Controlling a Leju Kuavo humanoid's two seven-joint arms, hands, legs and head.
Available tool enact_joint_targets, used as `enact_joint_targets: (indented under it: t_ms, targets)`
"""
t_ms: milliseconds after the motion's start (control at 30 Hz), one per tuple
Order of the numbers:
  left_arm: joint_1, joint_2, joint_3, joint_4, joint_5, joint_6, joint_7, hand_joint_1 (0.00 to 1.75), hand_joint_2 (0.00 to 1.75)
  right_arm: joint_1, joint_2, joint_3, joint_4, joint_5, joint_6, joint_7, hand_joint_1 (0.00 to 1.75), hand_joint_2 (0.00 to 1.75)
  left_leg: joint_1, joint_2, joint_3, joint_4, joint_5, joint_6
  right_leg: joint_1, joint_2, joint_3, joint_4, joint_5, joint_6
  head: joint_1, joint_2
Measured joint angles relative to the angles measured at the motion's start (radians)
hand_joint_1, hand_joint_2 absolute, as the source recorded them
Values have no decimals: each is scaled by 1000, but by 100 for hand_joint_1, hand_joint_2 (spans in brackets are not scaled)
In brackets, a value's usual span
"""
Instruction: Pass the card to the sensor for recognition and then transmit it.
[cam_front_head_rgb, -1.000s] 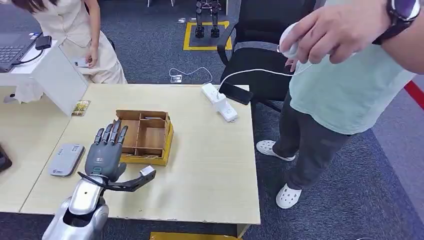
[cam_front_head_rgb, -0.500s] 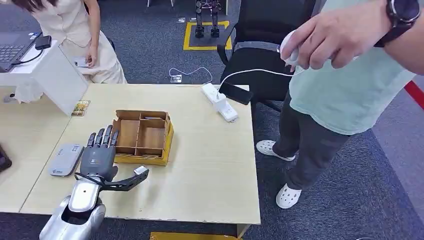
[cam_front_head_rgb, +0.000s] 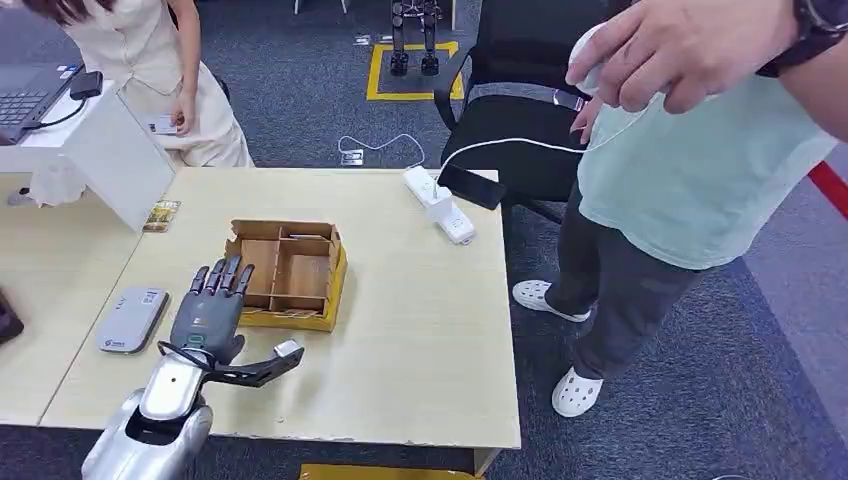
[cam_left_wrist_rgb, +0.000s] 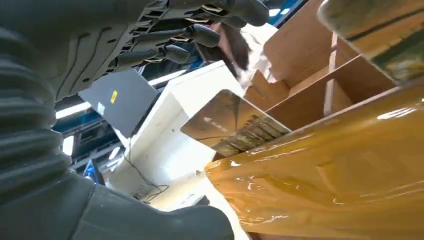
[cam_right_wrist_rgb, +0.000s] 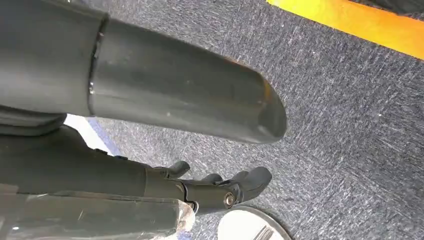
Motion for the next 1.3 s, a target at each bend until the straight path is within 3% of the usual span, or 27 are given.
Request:
enact_joint_targets:
  t_ms: [233,433,533,667,700,733,800,900,933,967,1033,1300]
  targets:
    - [0,-4,0,3,0,2,-2,0,175,0,0,-2,0,0,0,0,0,0,0,0,0,0,0,0,0,0,0,0,0,0,0,0]
    - [0,-12,0,3,0,9,-37,0,175,0,0,-3,0,0,0,0,0,0,0,0,0,0,0,0,0,0,0,0,0,0,0,0]
    - [2,-27,17,3,2,8,-128,0,175,0,0,-3,0,0,0,0,0,0,0,0,0,0,0,0,0,0,0,0,0,0,0,0]
    - [3,-43,40,3,1,6,-160,0,175,1,0,-3,0,0,0,0,0,0,0,0,0,0,0,0,0,0,0,0,0,0,0,0]
    - [3,-45,47,3,0,5,-160,164,175,1,0,-3,0,0,0,0,0,0,0,0,0,0,0,0,0,0,0,0,0,0,0,0]
    - [3,-47,53,3,0,6,-158,175,175,1,0,-3,0,0,0,0,0,0,0,0,0,0,0,0,0,0,0,0,0,0,0,0]
    - [3,-50,62,3,0,9,-156,175,175,0,0,-3,0,0,0,0,0,0,0,0,0,0,0,0,0,0,0,0,0,0,0,0]
    - [3,-54,72,3,0,14,-155,115,175,1,0,-3,0,0,0,0,0,0,0,0,0,0,0,0,0,0,0,0,0,0,0,0]
    - [3,-55,76,3,0,14,-155,110,175,1,0,-3,0,0,0,0,0,0,0,0,0,0,0,0,0,0,0,0,0,0,0,0]
    - [3,-56,79,3,0,14,-155,120,175,1,0,-3,0,0,0,0,0,0,0,0,0,0,0,0,0,0,0,0,0,0,0,0]
    - [3,-56,79,3,0,13,-155,58,175,1,0,-3,0,0,0,0,0,0,0,0,0,0,0,0,0,0,0,0,0,0,0,0]
    - [10,-64,80,3,0,13,-156,49,175,2,0,-3,0,0,0,0,0,0,0,0,0,0,0,0,0,0,0,0,0,0,0,0]
